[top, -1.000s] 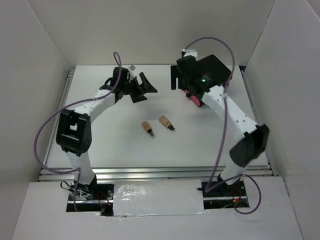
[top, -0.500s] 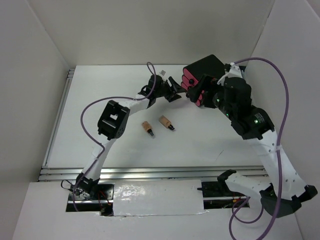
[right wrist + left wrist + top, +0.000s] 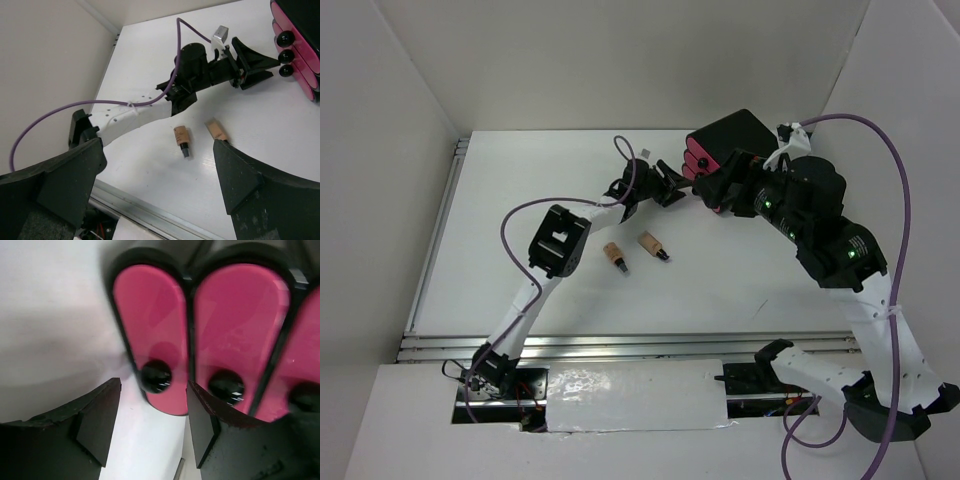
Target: Organize the makeup
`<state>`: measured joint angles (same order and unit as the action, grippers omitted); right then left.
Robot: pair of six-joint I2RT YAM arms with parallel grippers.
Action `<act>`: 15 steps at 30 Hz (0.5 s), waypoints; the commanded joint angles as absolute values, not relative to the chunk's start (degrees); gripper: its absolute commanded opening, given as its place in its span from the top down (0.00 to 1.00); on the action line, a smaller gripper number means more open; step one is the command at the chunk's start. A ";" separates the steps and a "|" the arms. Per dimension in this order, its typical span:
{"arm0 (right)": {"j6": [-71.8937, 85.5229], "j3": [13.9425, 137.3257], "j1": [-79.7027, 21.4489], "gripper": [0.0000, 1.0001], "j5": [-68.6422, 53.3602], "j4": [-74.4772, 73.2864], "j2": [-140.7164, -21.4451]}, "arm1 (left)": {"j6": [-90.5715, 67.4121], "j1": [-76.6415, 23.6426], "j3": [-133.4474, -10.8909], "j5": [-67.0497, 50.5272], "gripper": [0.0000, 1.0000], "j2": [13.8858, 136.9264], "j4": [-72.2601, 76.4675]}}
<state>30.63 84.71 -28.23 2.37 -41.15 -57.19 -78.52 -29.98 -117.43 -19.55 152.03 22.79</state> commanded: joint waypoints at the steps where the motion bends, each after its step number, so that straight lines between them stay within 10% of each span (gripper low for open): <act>1: 29.62 87.54 -28.04 0.00 0.62 -39.02 -57.04 | -81.03 -30.23 -120.14 -19.86 0.33 155.21 26.10; 15: 29.00 86.92 -27.95 0.00 0.88 -38.85 -57.22 | -85.60 -31.20 -122.78 -21.71 0.33 160.14 30.41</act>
<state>30.11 85.30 -28.23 1.23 -41.10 -57.30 -84.66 -30.37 -121.32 -20.80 157.77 27.92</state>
